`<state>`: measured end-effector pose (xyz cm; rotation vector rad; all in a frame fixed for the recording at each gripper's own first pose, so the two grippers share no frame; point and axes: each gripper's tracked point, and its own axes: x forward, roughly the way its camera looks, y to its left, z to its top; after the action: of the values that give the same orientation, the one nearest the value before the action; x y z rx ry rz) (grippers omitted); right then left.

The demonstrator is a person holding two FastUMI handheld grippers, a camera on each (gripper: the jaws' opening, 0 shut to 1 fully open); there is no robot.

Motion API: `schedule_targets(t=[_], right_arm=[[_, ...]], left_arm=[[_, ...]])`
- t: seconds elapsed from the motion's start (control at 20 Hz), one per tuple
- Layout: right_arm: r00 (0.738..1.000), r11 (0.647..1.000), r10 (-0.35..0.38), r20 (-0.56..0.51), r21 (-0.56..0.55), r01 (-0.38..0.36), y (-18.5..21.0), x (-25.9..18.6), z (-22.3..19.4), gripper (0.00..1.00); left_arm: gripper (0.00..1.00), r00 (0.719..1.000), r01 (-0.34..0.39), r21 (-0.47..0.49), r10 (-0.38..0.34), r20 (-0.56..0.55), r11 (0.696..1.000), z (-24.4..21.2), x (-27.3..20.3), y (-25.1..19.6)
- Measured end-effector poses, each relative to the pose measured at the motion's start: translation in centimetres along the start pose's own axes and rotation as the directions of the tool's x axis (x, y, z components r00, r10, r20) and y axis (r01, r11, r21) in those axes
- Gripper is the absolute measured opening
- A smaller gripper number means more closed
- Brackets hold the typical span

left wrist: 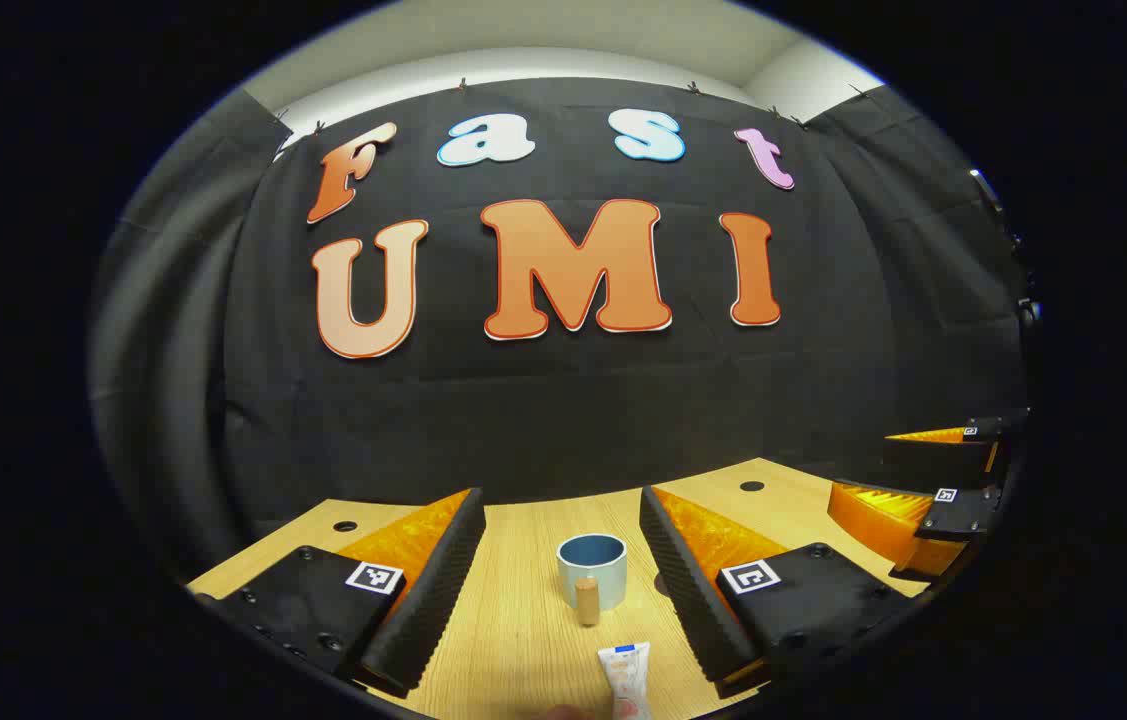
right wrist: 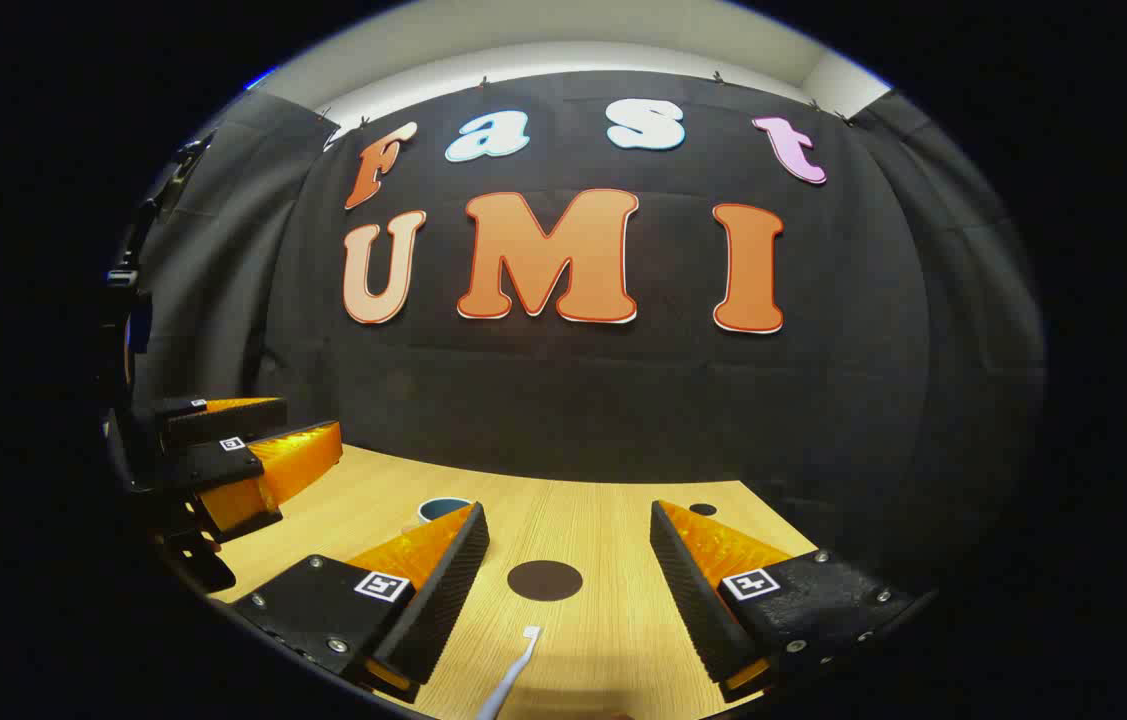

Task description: Put the toothbrush and toothpaste on the desktop into the cup, then pick up the cup and place it on the coaster on the desktop.

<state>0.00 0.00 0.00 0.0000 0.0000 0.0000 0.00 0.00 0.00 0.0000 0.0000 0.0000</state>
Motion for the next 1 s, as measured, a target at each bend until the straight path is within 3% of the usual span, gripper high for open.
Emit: schedule_targets(t=[0.55, 1.0], right_arm=[[0.999, 0.999, 0.023, -0.048, 0.026, -0.022, -0.2, 1.3, -0.8, 0.98], [0.989, 0.999, 0.054, -0.138, 0.017, -0.052, 0.3, 1.6, -1.6, 0.98]], left_arm=[[1.0, 0.999, 0.011, -0.001, -0.011, -0.041, 1.0, -0.5, 1.4, 0.2], [1.0, 0.989, 0.067, 0.023, -0.063, -0.132, 0.998, -2.0, 2.3, -0.5]])
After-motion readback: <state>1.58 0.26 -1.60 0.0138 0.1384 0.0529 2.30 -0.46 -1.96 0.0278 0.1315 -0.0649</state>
